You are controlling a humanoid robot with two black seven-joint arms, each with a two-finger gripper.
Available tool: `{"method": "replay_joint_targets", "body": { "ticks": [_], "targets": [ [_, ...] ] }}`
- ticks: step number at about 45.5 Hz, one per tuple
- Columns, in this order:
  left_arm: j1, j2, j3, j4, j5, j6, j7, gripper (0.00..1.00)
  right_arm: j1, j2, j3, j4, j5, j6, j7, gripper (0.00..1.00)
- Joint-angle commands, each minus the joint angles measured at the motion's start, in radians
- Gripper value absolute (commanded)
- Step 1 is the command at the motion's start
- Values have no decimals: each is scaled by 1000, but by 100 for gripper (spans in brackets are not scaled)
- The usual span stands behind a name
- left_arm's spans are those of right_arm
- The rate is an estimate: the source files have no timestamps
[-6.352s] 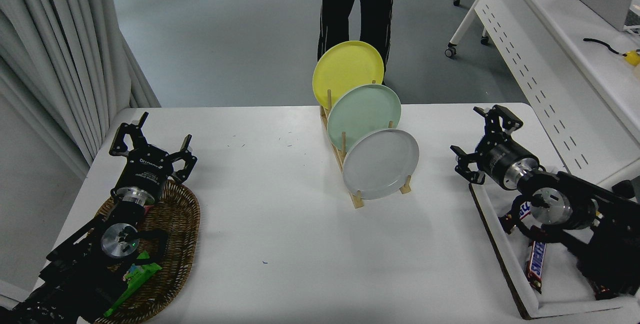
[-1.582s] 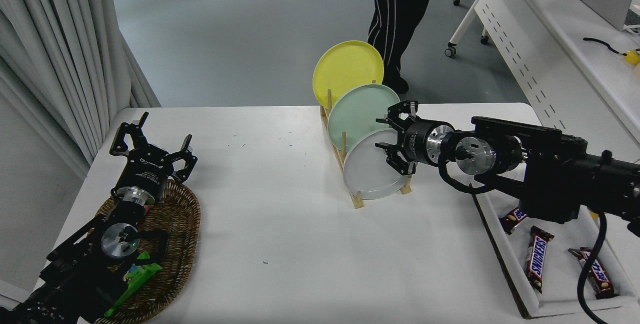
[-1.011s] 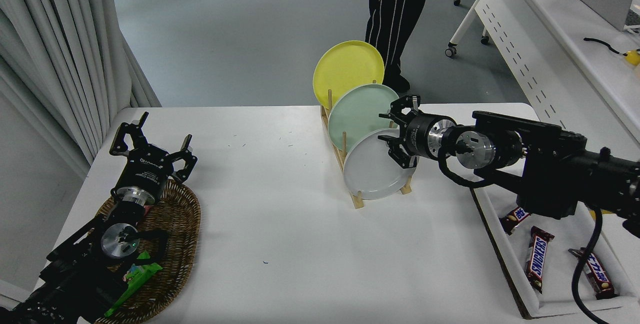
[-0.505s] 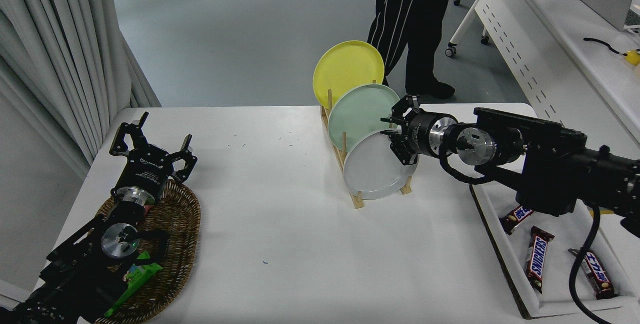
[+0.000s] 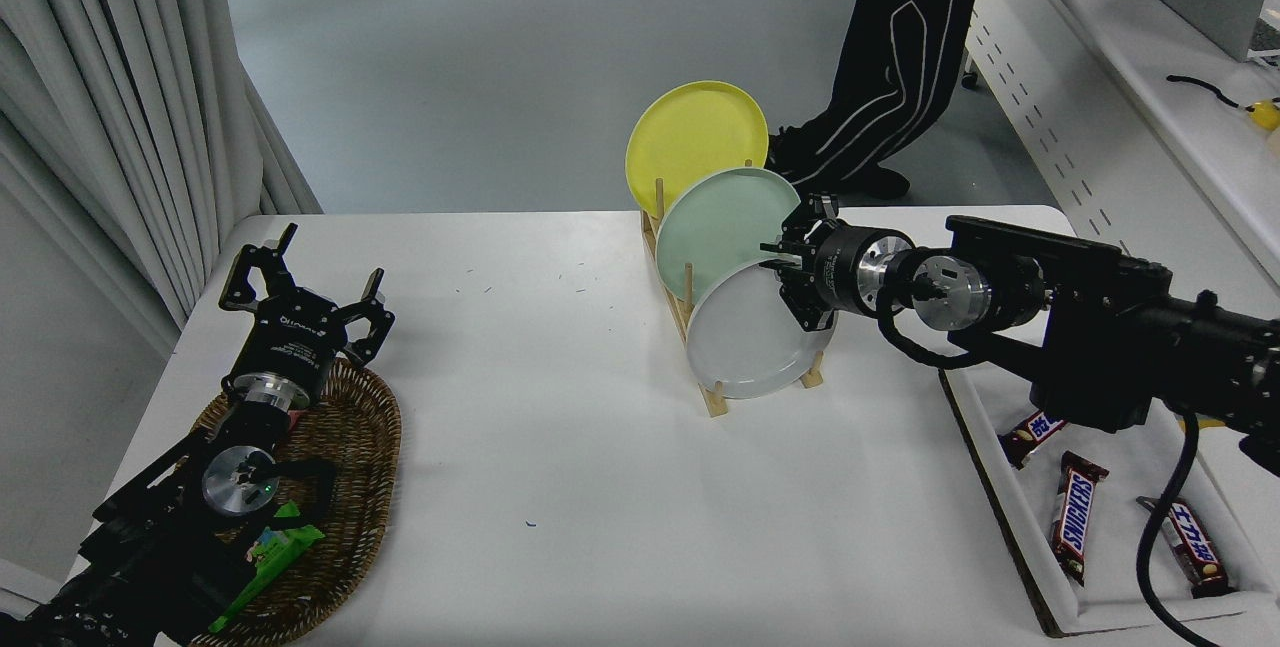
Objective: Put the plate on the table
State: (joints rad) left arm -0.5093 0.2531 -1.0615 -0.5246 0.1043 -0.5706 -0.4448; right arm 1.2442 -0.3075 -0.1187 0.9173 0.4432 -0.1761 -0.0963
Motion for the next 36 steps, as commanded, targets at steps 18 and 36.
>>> {"method": "replay_joint_targets", "body": {
  "ticks": [18,36],
  "targets": [
    [0,0,0,0,0,0,0,100,0,1,1,2,0,-5,-6,8],
    [0,0,0,0,0,0,0,100,3,1,11,3,0,-5,-23,0]
  ]
}}
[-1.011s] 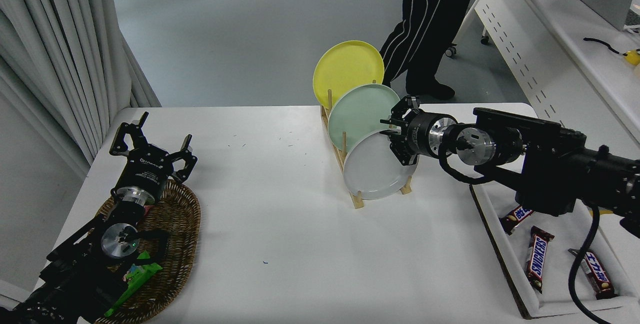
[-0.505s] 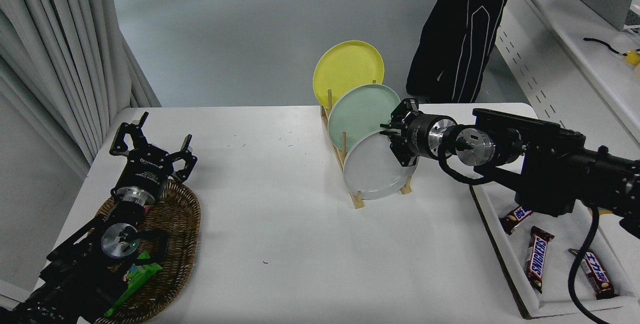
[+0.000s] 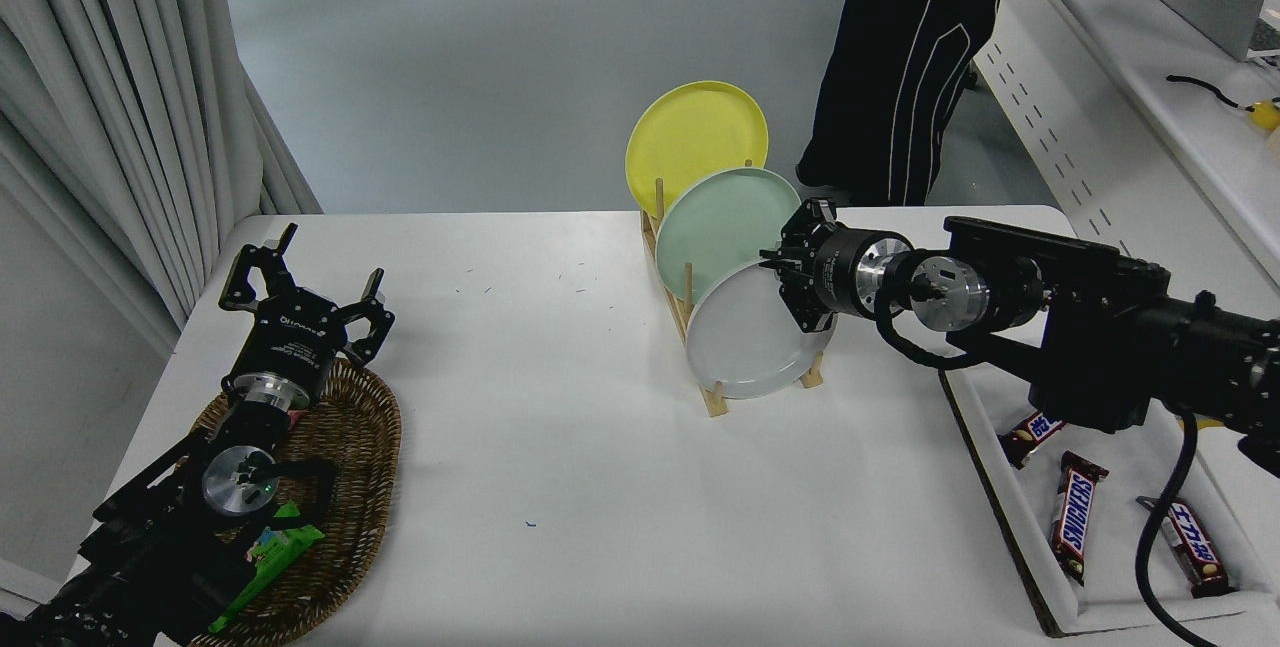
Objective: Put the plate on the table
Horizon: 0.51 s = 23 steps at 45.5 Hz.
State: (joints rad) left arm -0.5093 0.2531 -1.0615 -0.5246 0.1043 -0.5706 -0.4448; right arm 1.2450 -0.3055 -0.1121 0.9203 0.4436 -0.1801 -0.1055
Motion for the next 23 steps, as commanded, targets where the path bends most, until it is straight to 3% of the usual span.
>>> {"method": "replay_joint_targets", "body": {
  "ticks": [1,23],
  "targets": [
    [0,0,0,0,0,0,0,100,2,-1,5,-1,0,-1,-17,0],
    [0,0,0,0,0,0,0,100,73,-47,89,14,7,-4,-128,0]
  ]
}}
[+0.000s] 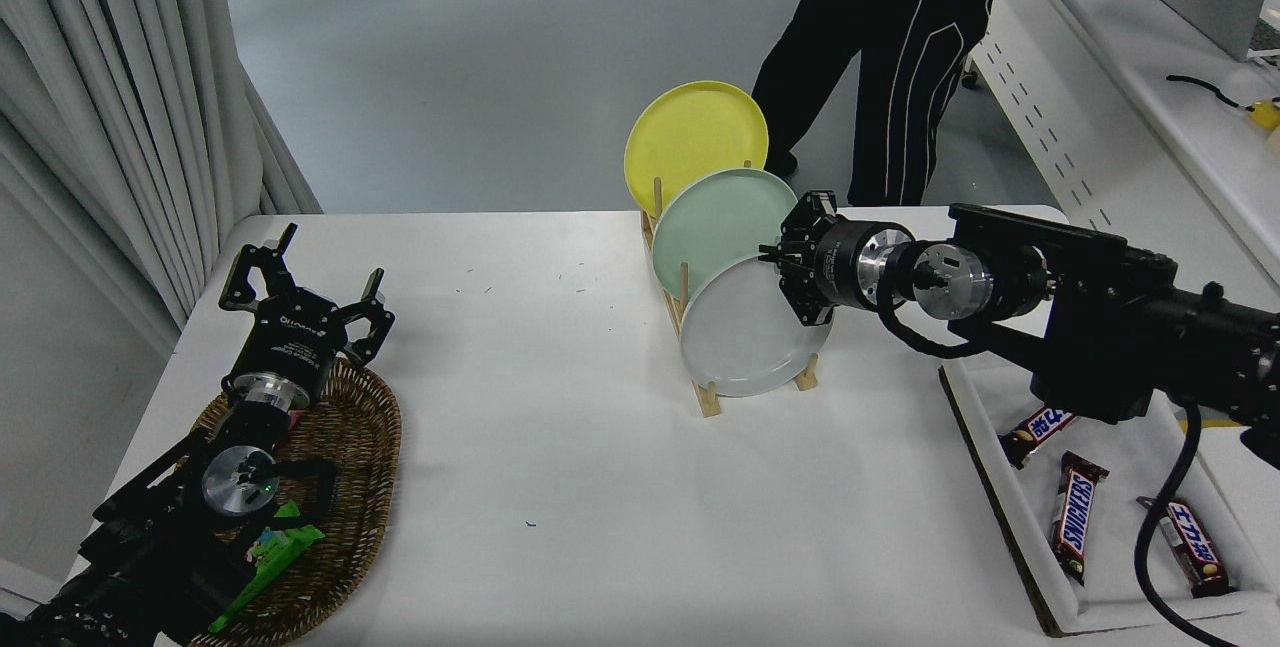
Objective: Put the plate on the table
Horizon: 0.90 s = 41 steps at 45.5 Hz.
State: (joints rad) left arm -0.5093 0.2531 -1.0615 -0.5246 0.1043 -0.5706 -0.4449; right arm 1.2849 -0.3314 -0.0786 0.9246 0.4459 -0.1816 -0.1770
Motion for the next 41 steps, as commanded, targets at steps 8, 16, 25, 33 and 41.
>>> {"method": "replay_joint_targets", "body": {
  "ticks": [8,16,25,33,41],
  "targets": [
    [0,0,0,0,0,0,0,100,37,-60,154,51,10,-30,-116,0],
    [0,0,0,0,0,0,0,100,45,-92,232,120,13,-85,-157,0],
    [0,0,0,0,0,0,0,100,97,-153,272,279,96,-215,-141,0],
    [0,0,0,0,0,0,0,100,97,-192,310,427,141,-337,-98,0],
    [0,0,0,0,0,0,0,100,103,-213,327,528,241,-532,-98,0]
  ]
}}
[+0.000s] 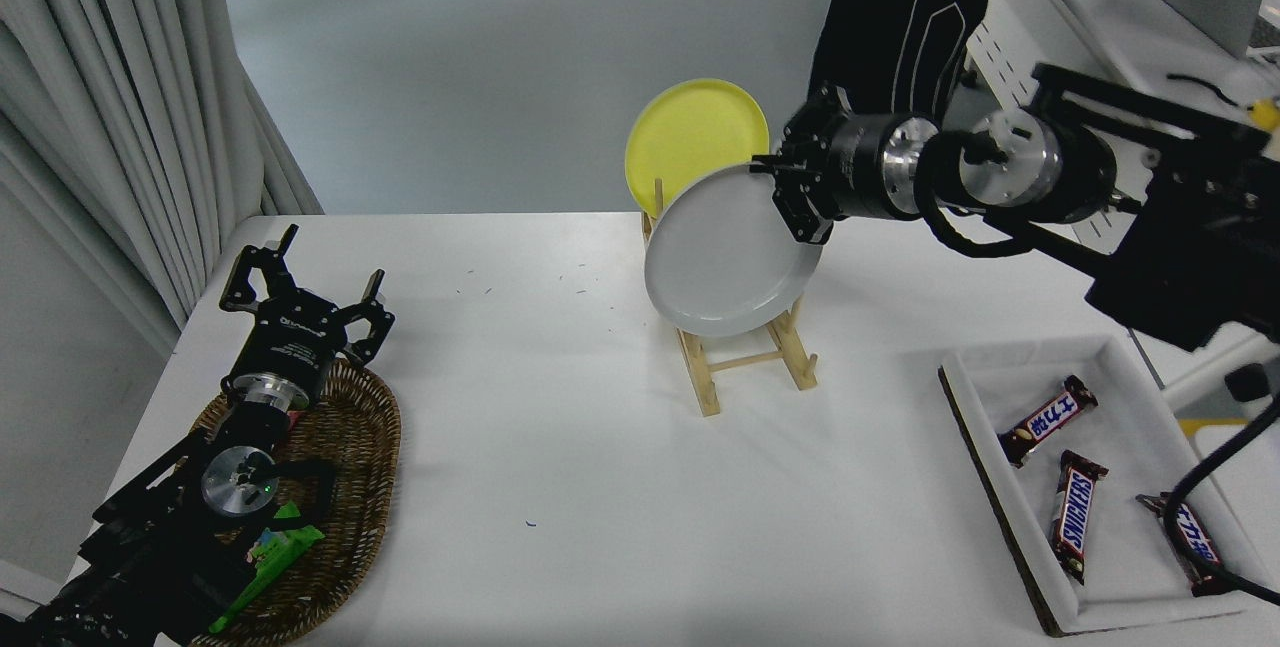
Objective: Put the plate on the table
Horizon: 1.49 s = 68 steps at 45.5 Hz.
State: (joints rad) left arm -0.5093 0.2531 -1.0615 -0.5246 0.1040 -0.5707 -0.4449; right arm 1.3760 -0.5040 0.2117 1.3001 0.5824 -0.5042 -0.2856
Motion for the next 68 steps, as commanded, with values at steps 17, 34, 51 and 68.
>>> {"method": "replay_joint_targets", "body": {
  "ticks": [17,34,51,68],
  "targets": [
    [0,0,0,0,0,0,0,100,-72,-97,41,228,185,-246,43,0],
    [0,0,0,0,0,0,0,100,-423,38,307,97,261,-281,28,0],
    [0,0,0,0,0,0,0,100,-514,226,301,-306,264,-281,-78,0],
    [0,0,0,0,0,0,0,100,-578,326,298,-392,330,-281,-162,0]
  ]
}}
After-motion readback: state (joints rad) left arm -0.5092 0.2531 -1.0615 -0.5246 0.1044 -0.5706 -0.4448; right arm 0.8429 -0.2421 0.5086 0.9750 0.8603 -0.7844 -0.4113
